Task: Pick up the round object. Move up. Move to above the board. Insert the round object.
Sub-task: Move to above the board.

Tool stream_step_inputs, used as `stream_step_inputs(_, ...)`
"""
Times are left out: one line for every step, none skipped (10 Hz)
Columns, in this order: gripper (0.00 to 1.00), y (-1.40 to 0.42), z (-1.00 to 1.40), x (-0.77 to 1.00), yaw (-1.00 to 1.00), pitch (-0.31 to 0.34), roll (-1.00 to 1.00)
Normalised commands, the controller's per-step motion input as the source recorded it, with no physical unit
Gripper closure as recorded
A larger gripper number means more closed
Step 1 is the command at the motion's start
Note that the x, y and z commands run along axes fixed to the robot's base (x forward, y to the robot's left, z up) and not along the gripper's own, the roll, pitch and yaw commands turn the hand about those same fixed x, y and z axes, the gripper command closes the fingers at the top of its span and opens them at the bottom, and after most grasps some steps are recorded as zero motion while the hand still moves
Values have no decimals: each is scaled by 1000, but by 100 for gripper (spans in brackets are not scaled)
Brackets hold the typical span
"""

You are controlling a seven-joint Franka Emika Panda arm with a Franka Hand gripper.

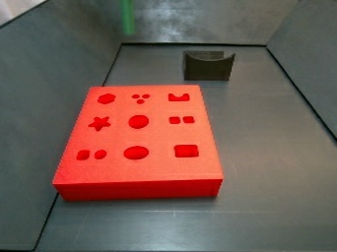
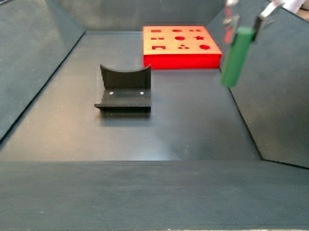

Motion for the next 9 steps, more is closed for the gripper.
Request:
stream_step_inputs(100, 211, 829, -148, -65, 36, -13)
stream_step_inputs(100, 112, 596, -68, -49, 54, 1)
stream_step_inputs(100, 92, 480, -42, -46, 66, -1)
stream_step_inputs(100, 68, 253, -14, -35, 79, -20)
stream_step_inputs(100, -1000, 243, 334, 15, 139, 73)
stream_step_inputs(100, -1000, 231, 337, 29, 134, 80)
stream_step_inputs(100, -1000, 239, 337, 50, 136, 92)
stream_step_inputs(100, -1000, 242, 339, 21, 99, 27)
stream_step_inputs(100, -1000, 240, 342, 18, 68, -8)
